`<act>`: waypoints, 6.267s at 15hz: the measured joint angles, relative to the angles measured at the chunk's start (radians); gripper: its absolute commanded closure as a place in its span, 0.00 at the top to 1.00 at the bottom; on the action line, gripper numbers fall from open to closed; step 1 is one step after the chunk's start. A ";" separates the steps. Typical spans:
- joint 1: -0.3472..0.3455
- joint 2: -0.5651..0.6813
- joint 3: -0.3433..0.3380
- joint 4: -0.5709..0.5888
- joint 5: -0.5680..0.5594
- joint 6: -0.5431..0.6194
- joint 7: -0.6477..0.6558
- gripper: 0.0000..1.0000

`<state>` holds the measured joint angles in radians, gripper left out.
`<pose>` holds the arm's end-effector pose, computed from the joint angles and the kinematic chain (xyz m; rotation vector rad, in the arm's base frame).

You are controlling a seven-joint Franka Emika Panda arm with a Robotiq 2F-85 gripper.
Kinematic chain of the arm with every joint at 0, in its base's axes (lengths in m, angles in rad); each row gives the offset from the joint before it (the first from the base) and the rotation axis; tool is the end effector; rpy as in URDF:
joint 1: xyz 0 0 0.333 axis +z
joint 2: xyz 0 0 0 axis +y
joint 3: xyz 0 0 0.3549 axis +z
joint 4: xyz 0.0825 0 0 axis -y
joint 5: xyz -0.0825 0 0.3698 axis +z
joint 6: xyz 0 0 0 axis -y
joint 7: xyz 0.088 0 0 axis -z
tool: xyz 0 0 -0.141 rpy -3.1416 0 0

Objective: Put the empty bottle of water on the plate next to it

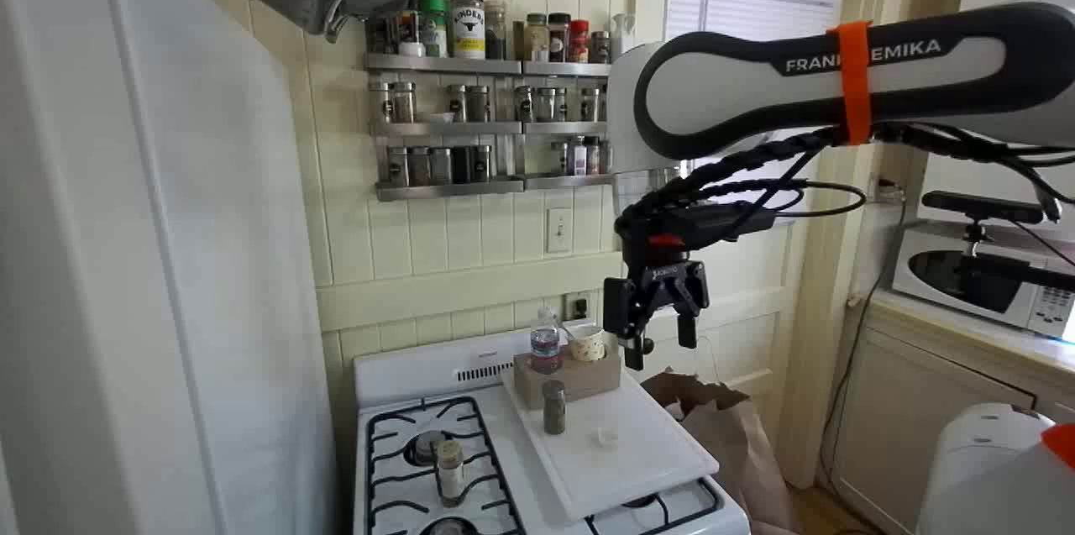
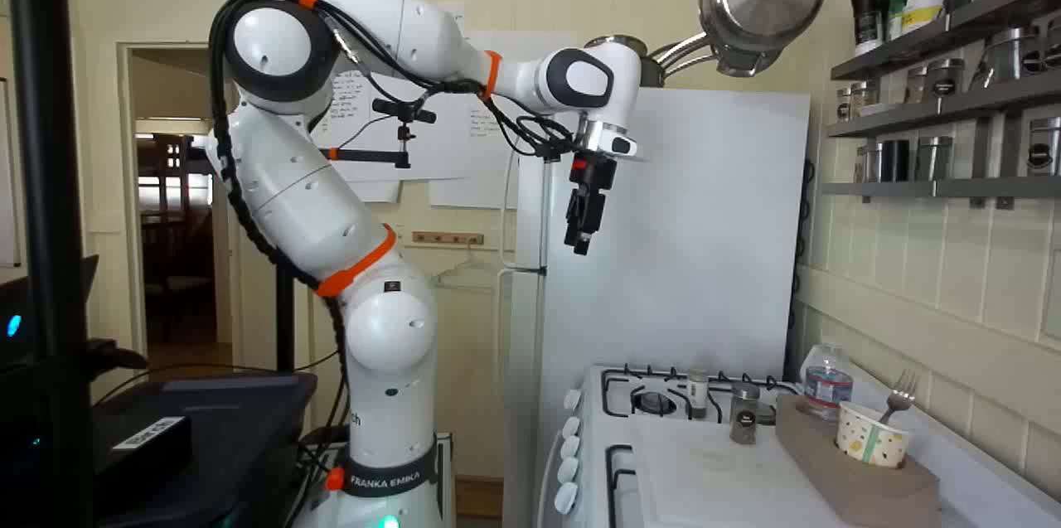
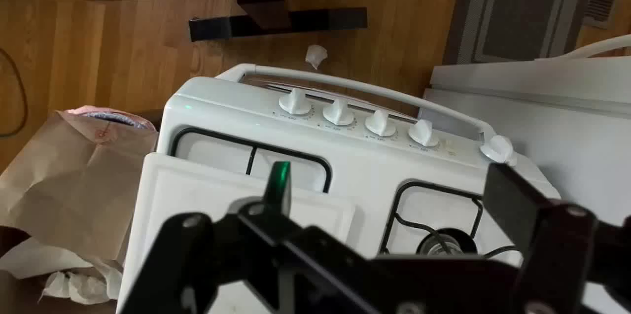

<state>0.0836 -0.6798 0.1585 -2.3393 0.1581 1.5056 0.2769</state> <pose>0.2682 0.1026 0.5541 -3.1089 0.1243 0.2632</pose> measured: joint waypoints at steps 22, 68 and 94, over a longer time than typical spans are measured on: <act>-0.232 0.154 -0.007 -0.040 -0.325 0.775 0.128 1.00; -0.076 0.822 -0.204 0.287 -0.438 1.167 0.285 0.20; -0.021 0.696 -0.216 0.285 -0.640 1.167 0.442 0.08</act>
<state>0.0623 0.0167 -0.0577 -2.0546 -0.4816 2.6728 0.7186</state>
